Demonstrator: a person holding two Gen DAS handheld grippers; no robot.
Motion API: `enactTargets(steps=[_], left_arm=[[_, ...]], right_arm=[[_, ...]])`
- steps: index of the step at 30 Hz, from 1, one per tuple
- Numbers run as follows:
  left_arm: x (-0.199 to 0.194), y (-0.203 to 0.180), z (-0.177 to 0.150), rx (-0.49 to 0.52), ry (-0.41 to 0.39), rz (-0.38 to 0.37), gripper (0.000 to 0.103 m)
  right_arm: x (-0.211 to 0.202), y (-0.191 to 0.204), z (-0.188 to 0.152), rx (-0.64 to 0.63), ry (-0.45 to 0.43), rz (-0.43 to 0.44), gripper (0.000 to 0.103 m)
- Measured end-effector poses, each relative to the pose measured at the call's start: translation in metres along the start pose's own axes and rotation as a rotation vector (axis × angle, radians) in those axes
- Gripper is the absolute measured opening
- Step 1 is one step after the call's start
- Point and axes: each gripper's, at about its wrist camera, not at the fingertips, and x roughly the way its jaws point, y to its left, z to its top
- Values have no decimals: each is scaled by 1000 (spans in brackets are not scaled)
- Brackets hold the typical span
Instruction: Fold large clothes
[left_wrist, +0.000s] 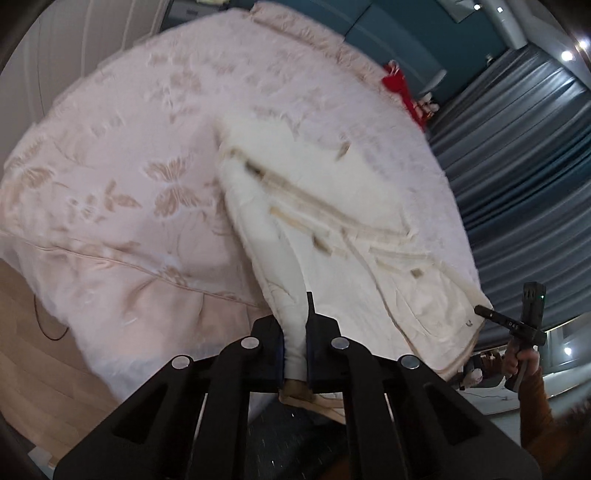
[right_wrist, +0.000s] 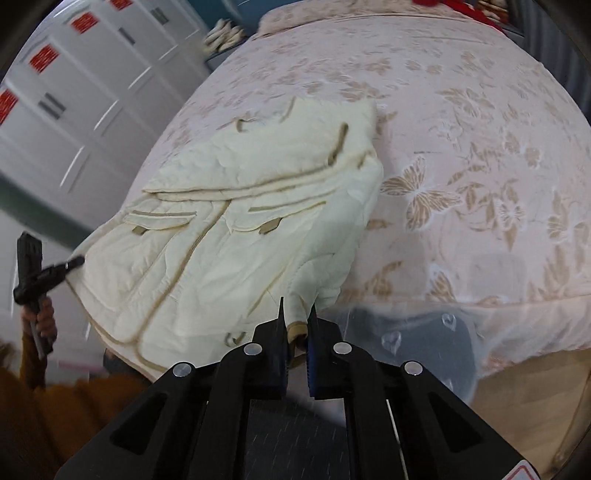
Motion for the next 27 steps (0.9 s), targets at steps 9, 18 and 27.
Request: enactTargets(steps=[9,18,27], left_arm=[[3,-3,75,-12,-158,76,7],[153,32,170,-34,-99,319,9],[221,69,181,-159,-37,343,12]], right_arm=[[-21,-2,73,90,-284,-9,6],[104,-54,174,269,-299,-58,7],[143,-81,181,424,-400,-93,41]])
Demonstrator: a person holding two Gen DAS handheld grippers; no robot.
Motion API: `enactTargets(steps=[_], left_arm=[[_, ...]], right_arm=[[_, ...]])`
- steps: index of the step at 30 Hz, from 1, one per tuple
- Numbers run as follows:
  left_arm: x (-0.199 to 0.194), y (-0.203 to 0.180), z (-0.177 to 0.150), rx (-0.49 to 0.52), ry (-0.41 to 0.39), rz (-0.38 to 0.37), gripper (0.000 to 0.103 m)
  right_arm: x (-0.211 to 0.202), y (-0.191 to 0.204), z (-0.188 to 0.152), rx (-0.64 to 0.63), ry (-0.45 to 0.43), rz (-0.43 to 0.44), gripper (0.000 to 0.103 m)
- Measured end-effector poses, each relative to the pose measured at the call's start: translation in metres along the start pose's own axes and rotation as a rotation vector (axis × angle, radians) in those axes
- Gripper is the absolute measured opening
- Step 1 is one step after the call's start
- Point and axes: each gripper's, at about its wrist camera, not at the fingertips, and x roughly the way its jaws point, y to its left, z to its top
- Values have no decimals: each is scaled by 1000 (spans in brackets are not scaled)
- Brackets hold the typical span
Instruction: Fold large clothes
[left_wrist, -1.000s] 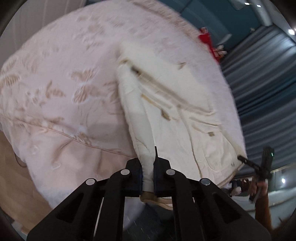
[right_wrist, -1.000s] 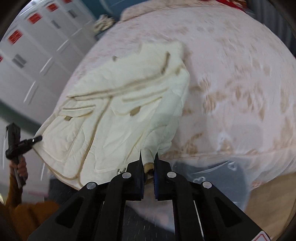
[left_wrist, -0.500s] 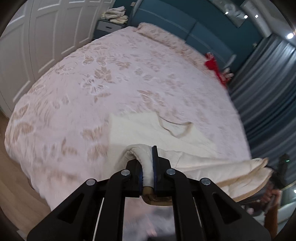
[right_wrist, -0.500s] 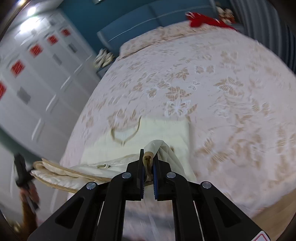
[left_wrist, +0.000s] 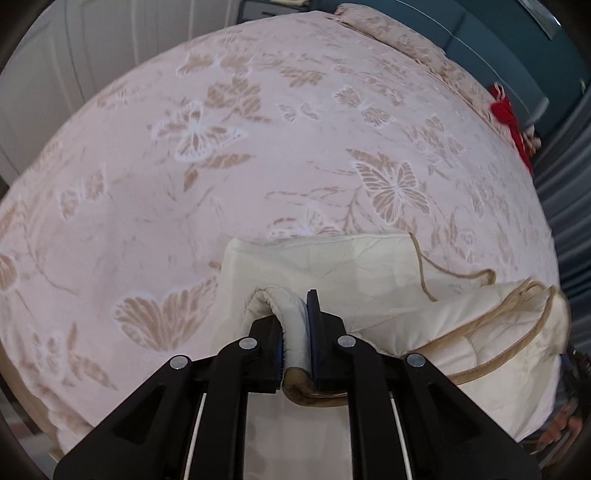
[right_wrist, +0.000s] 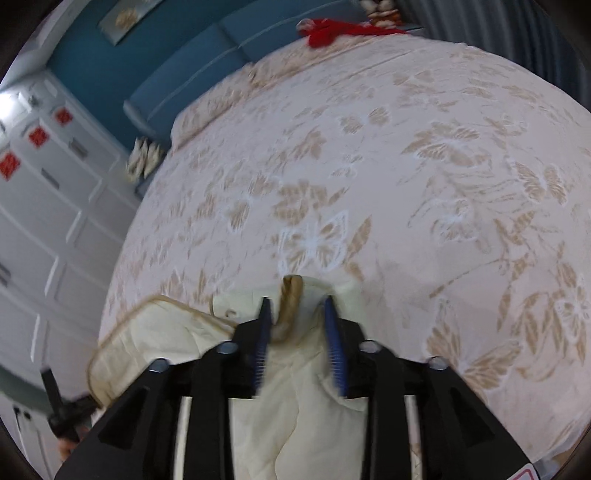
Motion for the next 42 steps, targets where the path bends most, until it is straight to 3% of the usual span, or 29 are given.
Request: enactTargets(steps=[4,9,11,13,14,15,18,19,24,29,31,35,37,38,39,42], left_arm=[[-34,15,-1,-65,-66,-129,19],[-65,23,3,-117,-130,-186,21],[-62,16,6,-90,-127,-161,22],[-58,4,5,-45,-97,-148,38],[-61,-4,4,4,-107,-140,40],[-67,-13,2,67,-139,-105,45],[-104,-32,-5,226,-398,121,82],[-108,-32,-3,236,-418,133,84],[-86,-20,20,201,-278,108,85],[-20,1,31,73,-70,-7,84],[1,3,29,42,-19,-41,70],[25,2,27,26,15,-45,54],[29,4,28,16,9,-37,34],[29,5,28,7,-1,-37,30],[29,5,29,2,-10,-34,25],[30,2,30,39,-37,18,19]], right_arm=[[-34,-14,6,55,-102,29,50],[-48,-4,-5,-74,-100,-15,57],[-44,4,-15,-148,-84,-55,58],[-38,8,-23,-191,-62,-68,58],[-36,9,-26,-204,-52,-69,58],[-33,11,-29,-217,-44,-75,58],[-25,17,-37,-264,-25,-102,58],[-22,19,-38,-273,-19,-103,58],[-5,26,-36,-270,8,-111,59],[22,31,-20,-227,32,-138,62],[37,26,-11,-182,50,-145,62],[64,21,1,-122,66,-165,62],[76,22,2,-118,90,-141,45],[80,24,3,-126,104,-127,19],[82,28,3,-141,107,-124,10],[71,33,6,-165,20,-138,8]])
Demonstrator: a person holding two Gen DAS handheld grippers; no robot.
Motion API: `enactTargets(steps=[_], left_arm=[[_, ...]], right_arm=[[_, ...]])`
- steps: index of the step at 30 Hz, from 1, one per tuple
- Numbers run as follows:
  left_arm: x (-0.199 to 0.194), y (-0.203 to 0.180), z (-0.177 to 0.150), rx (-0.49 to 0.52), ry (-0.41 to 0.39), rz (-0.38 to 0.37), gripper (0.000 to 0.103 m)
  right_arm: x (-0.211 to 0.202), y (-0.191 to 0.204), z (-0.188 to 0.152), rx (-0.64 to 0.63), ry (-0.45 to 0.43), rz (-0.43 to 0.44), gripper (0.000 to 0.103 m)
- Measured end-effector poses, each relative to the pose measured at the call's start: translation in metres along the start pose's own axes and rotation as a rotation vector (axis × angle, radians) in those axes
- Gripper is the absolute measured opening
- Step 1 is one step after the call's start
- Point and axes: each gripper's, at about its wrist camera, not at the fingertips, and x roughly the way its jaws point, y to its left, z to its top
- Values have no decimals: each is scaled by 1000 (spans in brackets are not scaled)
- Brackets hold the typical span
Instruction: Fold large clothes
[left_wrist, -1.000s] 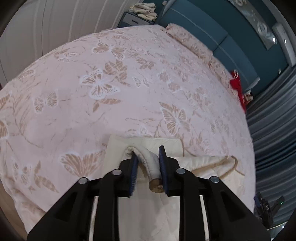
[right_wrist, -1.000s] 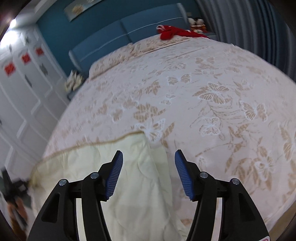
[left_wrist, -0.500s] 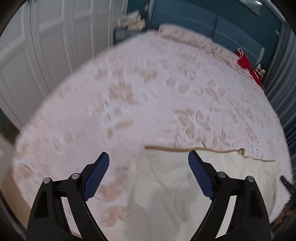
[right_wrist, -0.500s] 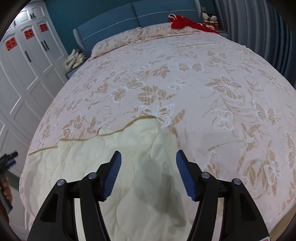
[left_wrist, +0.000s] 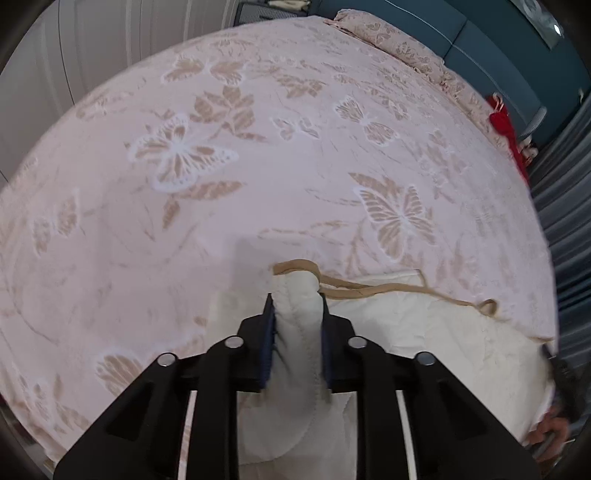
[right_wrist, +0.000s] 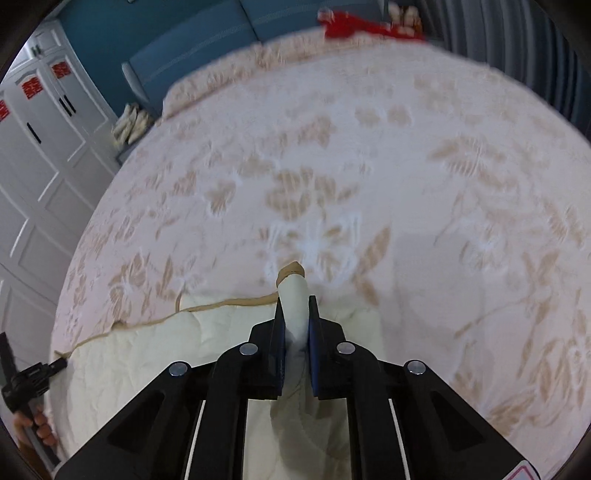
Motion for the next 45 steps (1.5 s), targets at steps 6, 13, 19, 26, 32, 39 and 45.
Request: enactTargets(steps=[6,13,19,26,32,39,45], left_arm=[[26,-8,-10,82,-3,126,18],[45,-11,-21,140,-48,192,23],[52,-17,-28,163,-114,250,26],[53,-15,-25,148,-129,259,35],[-17,-15,-5,95,-193,238,43],[-48,-120,-5,259,-255,125,42],[28,-161,-29,322,-92,123,41]], right_arm=[[35,-15,-13,52,64,-74,7],[63,-22,-31,30,90,-108,9],[71,-12,-40,-48,53,-163,10],[71,-13,-38,-45,51,-147,12],[-3,-10,-16,34,-81,-158,24],[-6,111,-24,-197,-8,78,21],[55,174,-56,-298,161,142,19]])
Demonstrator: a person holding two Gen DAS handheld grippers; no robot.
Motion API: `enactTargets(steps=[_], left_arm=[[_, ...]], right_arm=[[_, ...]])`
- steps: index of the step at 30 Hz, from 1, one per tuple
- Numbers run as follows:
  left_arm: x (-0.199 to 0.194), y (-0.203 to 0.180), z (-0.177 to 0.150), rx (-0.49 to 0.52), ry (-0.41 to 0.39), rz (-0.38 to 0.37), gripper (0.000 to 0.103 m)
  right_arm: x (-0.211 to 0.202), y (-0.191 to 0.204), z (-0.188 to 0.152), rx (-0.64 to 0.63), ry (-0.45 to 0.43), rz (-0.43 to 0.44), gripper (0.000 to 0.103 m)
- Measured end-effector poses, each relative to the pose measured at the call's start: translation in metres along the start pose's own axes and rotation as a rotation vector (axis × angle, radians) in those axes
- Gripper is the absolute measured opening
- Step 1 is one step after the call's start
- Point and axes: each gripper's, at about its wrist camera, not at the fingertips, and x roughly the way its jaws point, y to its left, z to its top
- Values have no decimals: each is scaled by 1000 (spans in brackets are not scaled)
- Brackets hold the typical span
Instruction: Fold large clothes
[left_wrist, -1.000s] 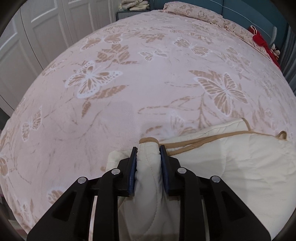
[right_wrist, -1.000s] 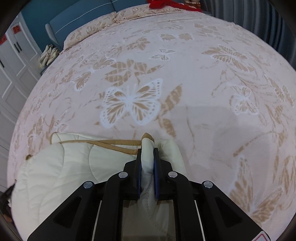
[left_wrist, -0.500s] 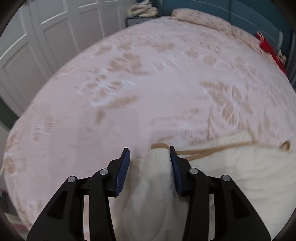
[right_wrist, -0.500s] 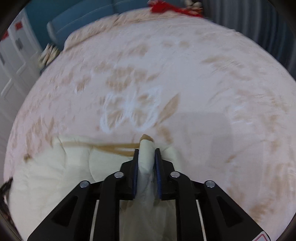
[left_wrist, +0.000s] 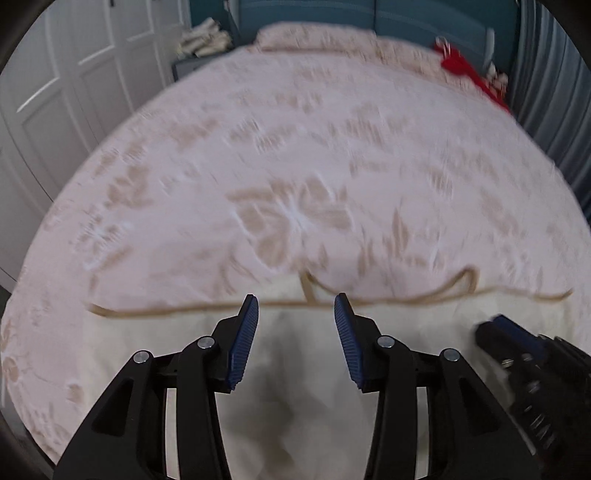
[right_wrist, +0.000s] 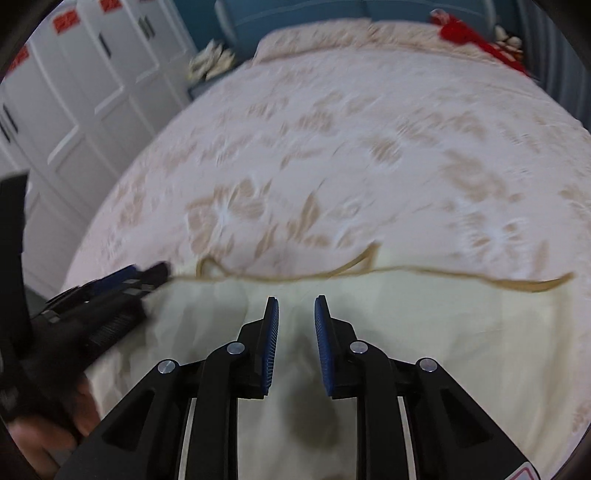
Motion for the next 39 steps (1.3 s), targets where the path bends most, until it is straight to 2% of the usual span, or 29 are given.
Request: enactTargets(steps=[3,8,13,32,34,36,39], left_arm=[[25,-4,-14,0,47,12,41],[43,-8,-25,12,39,35,42],[50,-18,-30,54,5,79,43],[59,-18,-32,41,-26,72,46],[48,-9,-27,6,-14,3,51],[19,15,-29,-102,-14,-73,52],[-36,60,-48,-207,-32,-95,68]], right_arm=[[22,3,-10,-14,41,-21,18],[44,-6,-19,12,57,-17,13],[56,-2,-24,-30,35,-54,13],[71,-5,-23,-22,-13,-50,10],[71,-3,-22,-34,-11,-60,10],[71,-4,-18,-30,8,-51,10],[56,-10,-8,27,45,-31,12]])
